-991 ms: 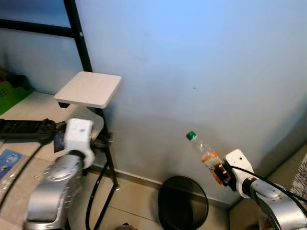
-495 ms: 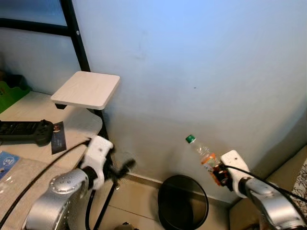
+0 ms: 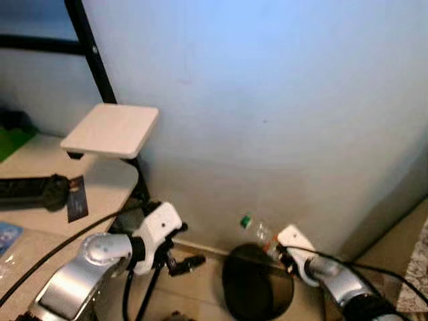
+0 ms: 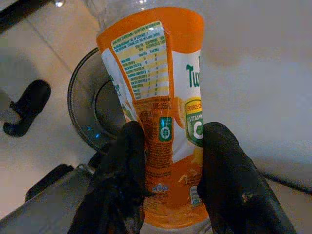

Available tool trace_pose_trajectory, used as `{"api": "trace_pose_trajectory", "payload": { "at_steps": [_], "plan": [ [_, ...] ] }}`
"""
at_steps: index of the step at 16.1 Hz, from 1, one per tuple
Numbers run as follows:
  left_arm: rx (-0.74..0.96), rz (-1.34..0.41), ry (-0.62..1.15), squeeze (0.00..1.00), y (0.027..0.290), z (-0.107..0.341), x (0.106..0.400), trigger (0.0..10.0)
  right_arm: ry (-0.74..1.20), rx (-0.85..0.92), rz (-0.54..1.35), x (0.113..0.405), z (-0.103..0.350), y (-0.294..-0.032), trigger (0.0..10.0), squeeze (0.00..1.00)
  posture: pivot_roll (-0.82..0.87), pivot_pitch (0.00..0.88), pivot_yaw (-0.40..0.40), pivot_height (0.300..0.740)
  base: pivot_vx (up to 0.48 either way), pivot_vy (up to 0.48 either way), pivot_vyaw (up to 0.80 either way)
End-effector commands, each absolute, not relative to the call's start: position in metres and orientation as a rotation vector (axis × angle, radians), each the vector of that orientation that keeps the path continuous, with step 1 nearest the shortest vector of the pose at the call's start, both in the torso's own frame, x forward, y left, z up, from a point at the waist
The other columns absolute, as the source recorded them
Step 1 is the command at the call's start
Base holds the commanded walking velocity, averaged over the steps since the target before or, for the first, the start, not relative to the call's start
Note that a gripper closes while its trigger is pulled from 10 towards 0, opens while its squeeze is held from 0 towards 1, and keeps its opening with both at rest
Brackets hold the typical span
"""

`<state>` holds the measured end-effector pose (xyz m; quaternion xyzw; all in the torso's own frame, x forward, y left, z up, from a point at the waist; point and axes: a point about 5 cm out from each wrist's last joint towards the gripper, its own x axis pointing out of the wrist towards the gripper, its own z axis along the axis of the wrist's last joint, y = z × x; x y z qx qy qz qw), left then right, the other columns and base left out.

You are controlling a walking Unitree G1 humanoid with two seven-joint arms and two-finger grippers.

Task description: Clean up the room

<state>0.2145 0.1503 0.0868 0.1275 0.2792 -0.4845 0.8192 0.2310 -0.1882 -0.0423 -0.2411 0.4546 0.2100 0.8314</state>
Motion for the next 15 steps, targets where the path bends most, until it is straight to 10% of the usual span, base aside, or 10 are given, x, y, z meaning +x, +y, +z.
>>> {"api": "trace_pose_trajectory", "payload": {
  "at_steps": [1,5,6,7,15],
  "plan": [
    [0.317,-1.065,0.616,0.0,0.153,0.085,0.213,10.0,0.968,-0.548,0.415,0.233,-0.047,-0.19,10.0,0.0,0.01,0.0,0.075,0.74,0.0,0.0,0.0],
    [0.324,-1.087,0.632,0.0,0.154,0.084,0.209,10.0,0.978,-0.524,0.357,0.231,-0.053,-0.191,10.0,0.0,0.01,0.0,0.082,0.74,0.0,0.0,0.0],
    [0.325,-1.089,0.631,0.0,0.154,0.085,0.209,10.0,0.975,-0.514,0.357,0.232,-0.053,-0.189,10.0,0.67,0.01,0.0,0.081,0.74,0.0,0.0,0.0],
    [0.326,-1.09,0.63,0.0,0.153,0.085,0.21,10.0,0.97,-0.49,0.361,0.233,-0.054,-0.184,10.0,1.0,0.01,0.0,0.081,0.74,0.0,0.0,0.0],
    [0.327,-1.088,0.621,0.0,0.152,0.085,0.213,10.0,0.964,-0.445,0.387,0.234,-0.056,-0.174,10.0,1.0,0.01,0.0,0.077,0.74,0.0,0.0,0.0]
  ]
}}
